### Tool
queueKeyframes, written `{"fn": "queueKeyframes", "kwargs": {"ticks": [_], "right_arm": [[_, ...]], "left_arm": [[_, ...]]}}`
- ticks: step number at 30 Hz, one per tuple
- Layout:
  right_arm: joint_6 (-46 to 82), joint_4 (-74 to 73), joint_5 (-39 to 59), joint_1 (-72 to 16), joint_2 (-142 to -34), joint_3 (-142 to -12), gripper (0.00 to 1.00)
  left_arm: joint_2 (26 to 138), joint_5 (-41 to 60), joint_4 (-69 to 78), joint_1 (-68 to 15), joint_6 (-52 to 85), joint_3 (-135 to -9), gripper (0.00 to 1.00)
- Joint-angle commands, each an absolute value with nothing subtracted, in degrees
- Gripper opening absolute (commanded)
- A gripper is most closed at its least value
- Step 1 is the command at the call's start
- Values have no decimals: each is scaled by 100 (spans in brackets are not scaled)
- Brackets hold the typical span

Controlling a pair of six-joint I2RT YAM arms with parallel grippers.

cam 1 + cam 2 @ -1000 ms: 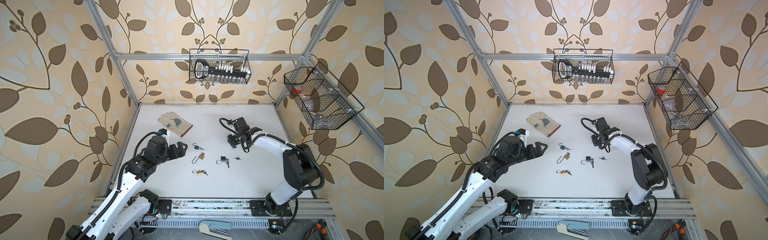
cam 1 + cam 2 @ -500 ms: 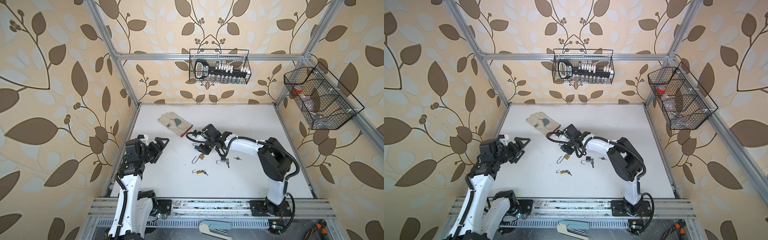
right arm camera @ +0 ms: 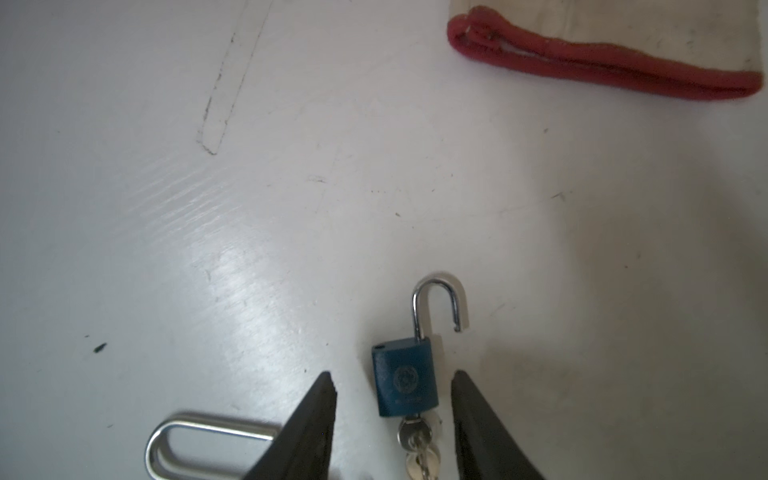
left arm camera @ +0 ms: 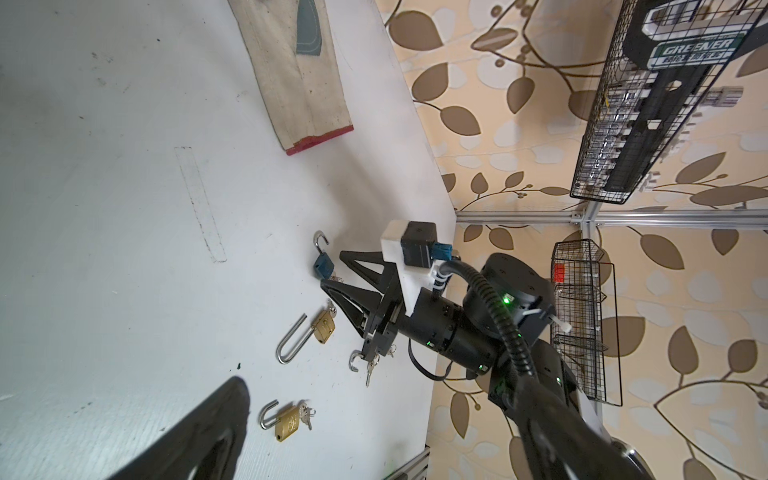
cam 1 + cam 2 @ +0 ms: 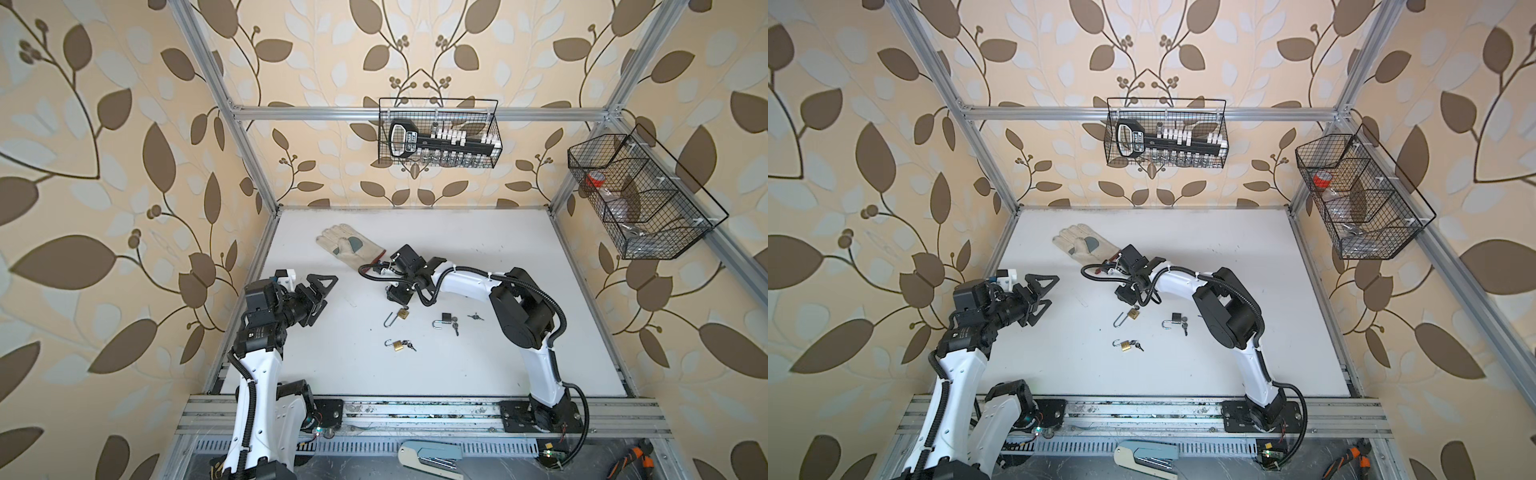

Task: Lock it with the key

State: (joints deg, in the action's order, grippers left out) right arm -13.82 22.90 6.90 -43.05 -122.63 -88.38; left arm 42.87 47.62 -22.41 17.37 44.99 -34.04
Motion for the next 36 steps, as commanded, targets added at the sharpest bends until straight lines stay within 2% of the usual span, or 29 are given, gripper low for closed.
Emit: {"fn": "queueKeyframes", "kwargs": {"ticks": [1,18,26,31,36], "right_arm": [[-1538,2574,704,-4305,-12477,-9028,46],[-1576,2743,530,-4291,-12761,-9149,37],[-1472,2743,425,-4284,-12736,-9149,25],[-1337,2657,548,-4284,-12336,-9110,21],[-866,2188,775,-4197,-11275,-8687,12]], "left_arm": [[4279,4952,-2069,1811,4386,-3390,99],[4286,5010,-2079,1824,4351,-3417,99],[4299,4962,-2179,1822,4266,-3496,99],[4297,4955,-2487,1822,3961,-3784,99],[4303,4988,-2631,1800,3761,-4185,99]]}}
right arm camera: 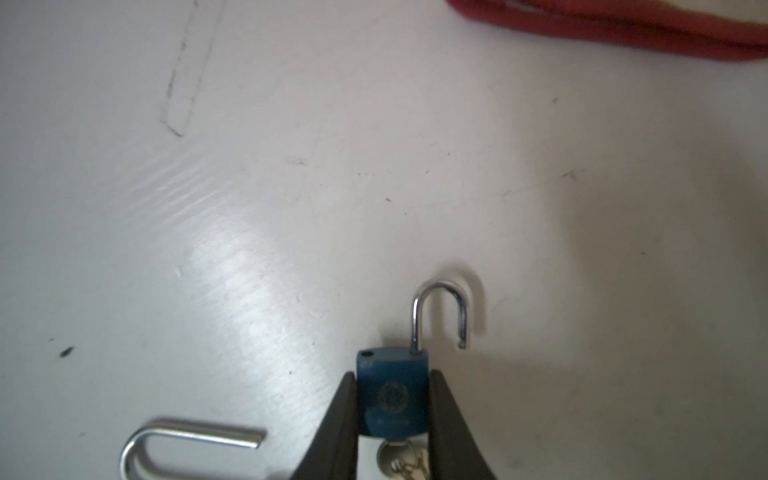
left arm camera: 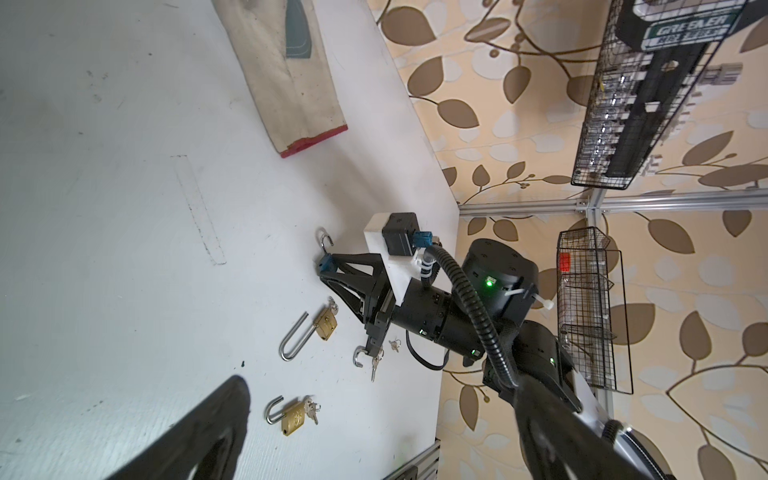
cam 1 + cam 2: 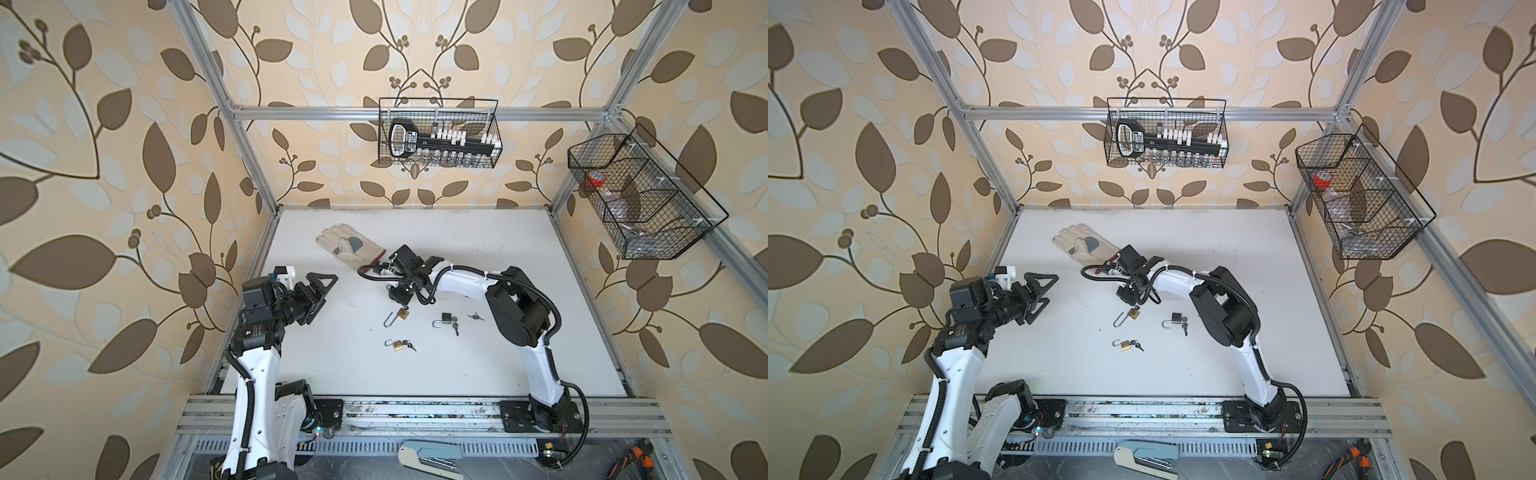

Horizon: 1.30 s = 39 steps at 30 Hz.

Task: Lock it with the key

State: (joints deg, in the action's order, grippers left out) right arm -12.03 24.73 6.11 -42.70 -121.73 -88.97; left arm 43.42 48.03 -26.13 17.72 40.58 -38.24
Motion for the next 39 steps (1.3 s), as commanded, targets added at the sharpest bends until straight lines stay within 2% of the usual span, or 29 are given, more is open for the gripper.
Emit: {"fn": "queueKeyframes", "kwargs": {"ticks": [1,7,12,16,20,25,34,39], "right_arm": [[-757,2046,788,-4194,-11016,-8510,10],[-371,1549,1567,-4078,-9390,-7410,0],[-229,1545,1995,-3991,-8189,-6902,0],[-79,1684,2902,-3754,-7561,-6783,0],[-90,1905,3875,-3659,-7237,-6813,0],[67,1872,4900,-3630,-7058,-6867,0],[498,1697,5922,-3620,-7058,-7068,0],[762,1477,6034,-3583,-7005,-7074,0]], "left_arm": [[4275,5000,-2552,1779,3798,-4201,99],[4120,4838,-1829,1152,4086,-4355,96],[4394,4485,-1127,-112,3990,-4752,91],[4825,4471,-654,-977,3696,-5165,84],[5302,4712,-325,-1578,3384,-5655,76],[5754,5037,-135,-2087,3007,-6091,72],[6043,5789,216,-2628,2760,-6415,78],[6111,6169,255,-2920,2681,-6483,70]]}}
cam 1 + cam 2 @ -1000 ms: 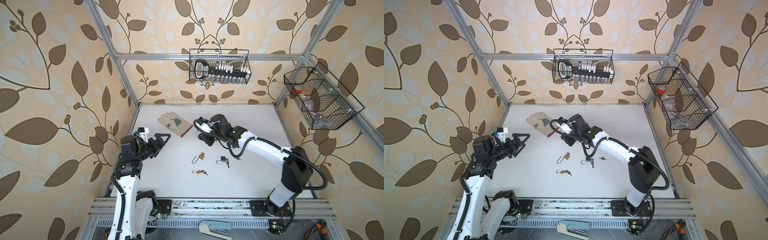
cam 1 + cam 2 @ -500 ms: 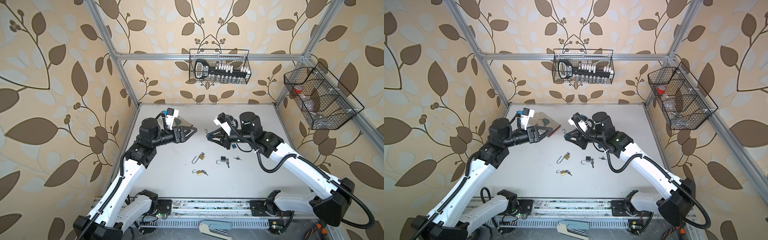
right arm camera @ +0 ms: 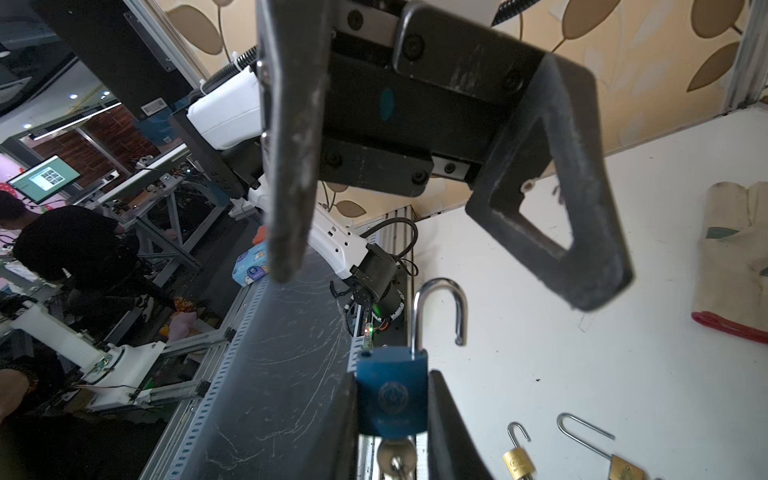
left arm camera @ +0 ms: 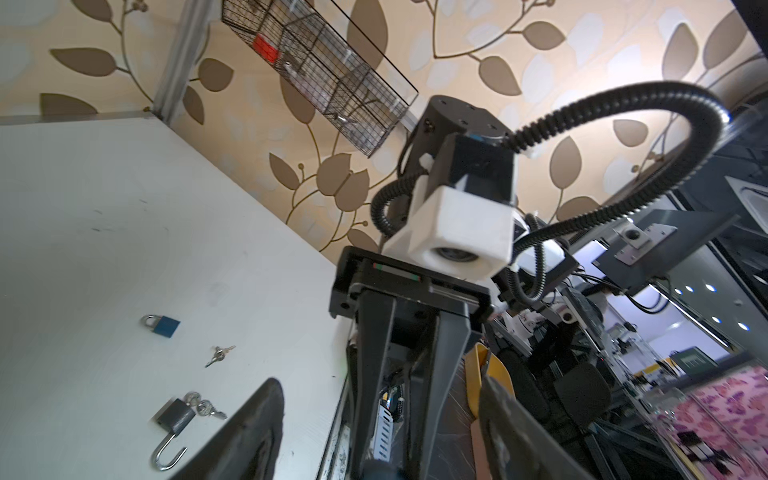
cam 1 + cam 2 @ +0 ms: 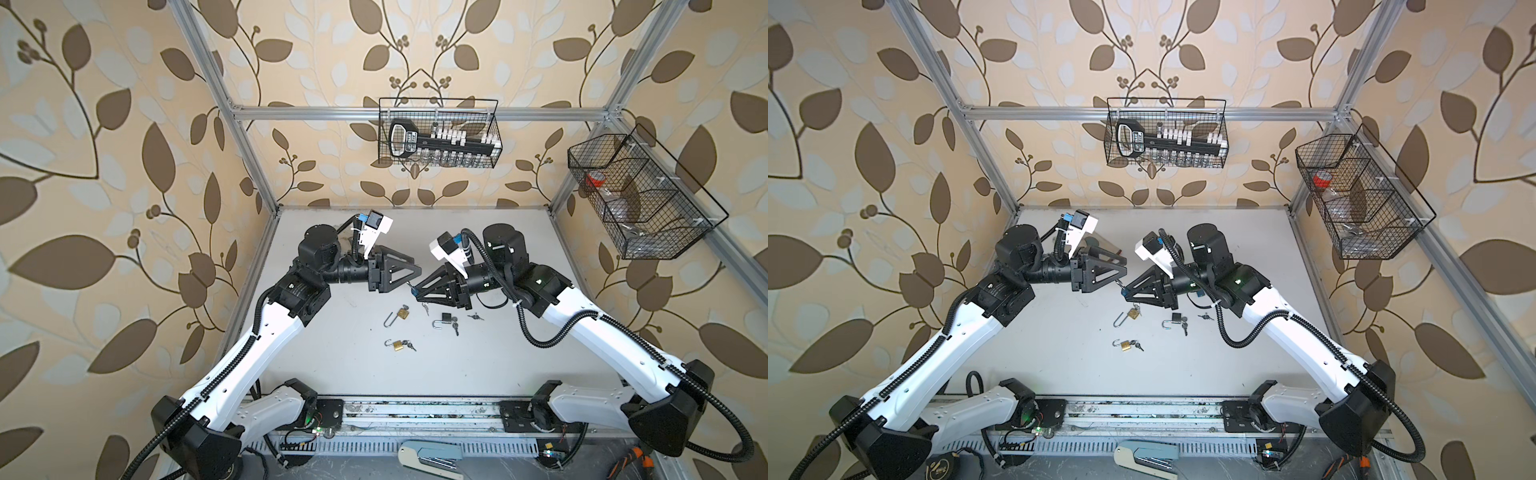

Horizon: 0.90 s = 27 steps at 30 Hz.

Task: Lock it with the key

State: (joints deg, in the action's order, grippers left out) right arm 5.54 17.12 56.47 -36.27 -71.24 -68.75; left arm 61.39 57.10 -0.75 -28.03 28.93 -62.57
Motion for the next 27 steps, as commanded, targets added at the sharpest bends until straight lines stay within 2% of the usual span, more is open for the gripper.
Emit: {"fn": "queueKeyframes", "kwargs": {"ticks": [1,4,21,27], "right_arm": [[809,1437,6031,-3556,-6990,-7069,0],[951,1299,6031,-3475,-6893,-7040,0],[1125,1151,6152,-3106,-6596,-6764,0],[1168,1162,6154,-3110,-6666,-6759,0]], "left_arm": [[6101,6181,253,-2947,2671,-6464,68],[6049,6197,238,-2979,2667,-6434,60],[5924,5738,131,-2987,2651,-6443,34],[5933,5739,132,-2984,2655,-6451,34]]}}
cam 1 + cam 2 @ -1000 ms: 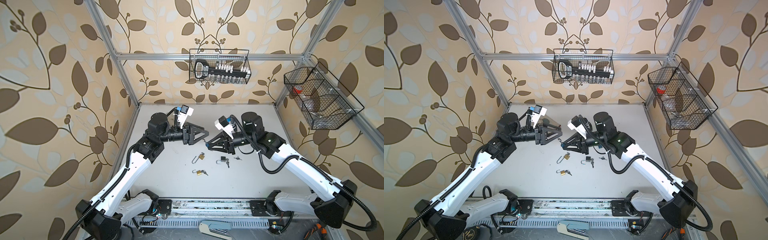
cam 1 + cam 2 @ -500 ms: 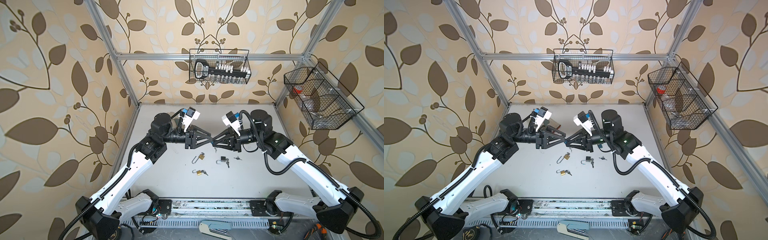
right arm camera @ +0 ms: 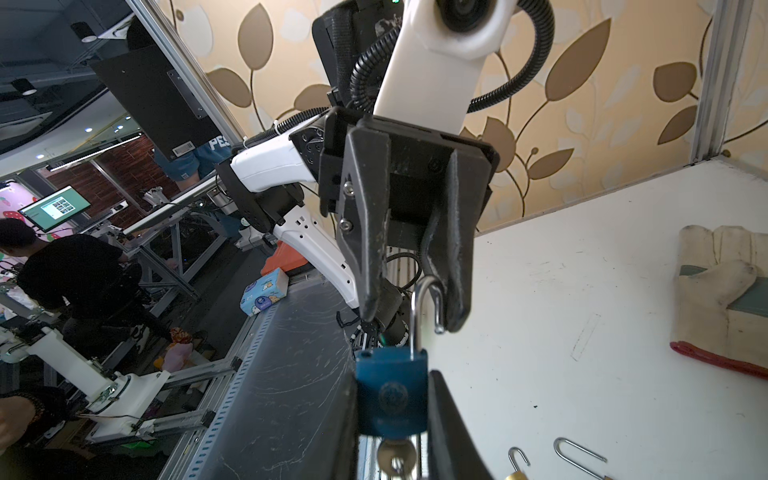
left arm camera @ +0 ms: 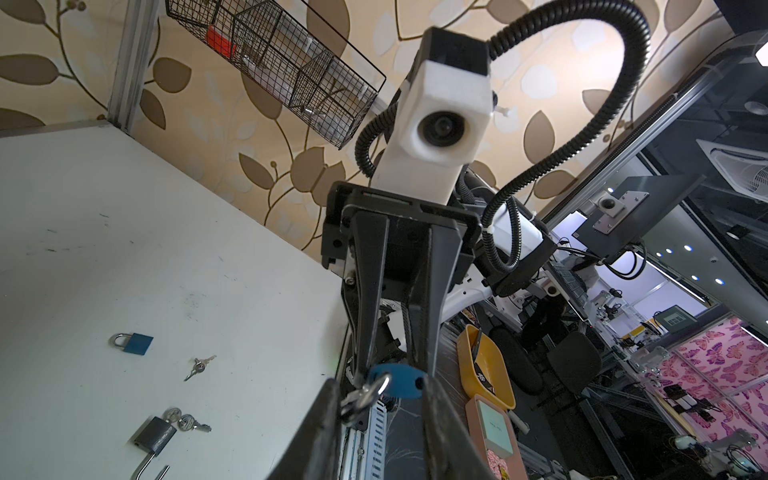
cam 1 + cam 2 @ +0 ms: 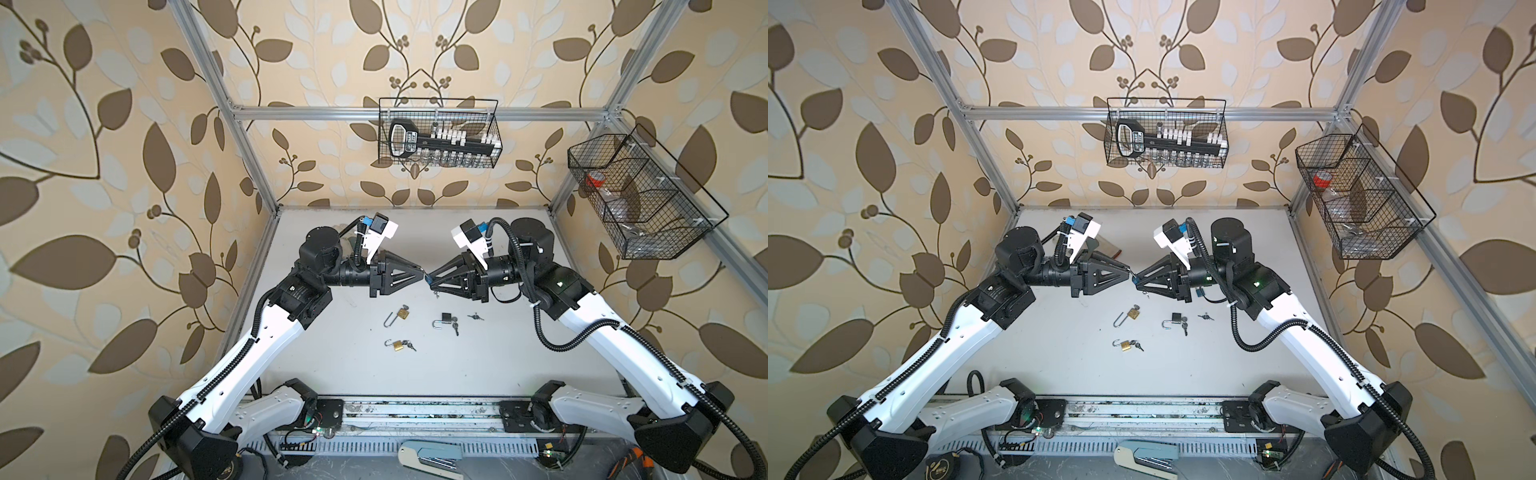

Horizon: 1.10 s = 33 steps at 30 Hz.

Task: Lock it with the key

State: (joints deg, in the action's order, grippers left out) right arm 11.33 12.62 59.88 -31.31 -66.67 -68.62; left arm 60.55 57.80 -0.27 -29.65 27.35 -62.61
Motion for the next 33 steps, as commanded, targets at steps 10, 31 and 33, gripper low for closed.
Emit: {"fn": "queueKeyframes", "kwargs": {"ticks": [10,31,33], "right_arm": [[1222,1169,6089,-3107,-6776,-6784,0],[1230,1212,6227,-3105,-6840,-6813,0],[1230,1212,6228,-3109,-6846,-6795,0]], "left_arm": [[5959,5776,158,-2983,2672,-6499,19],[5975,5581,123,-2988,2675,-6557,21],[5985,5589,123,-2988,2688,-6561,17]]}}
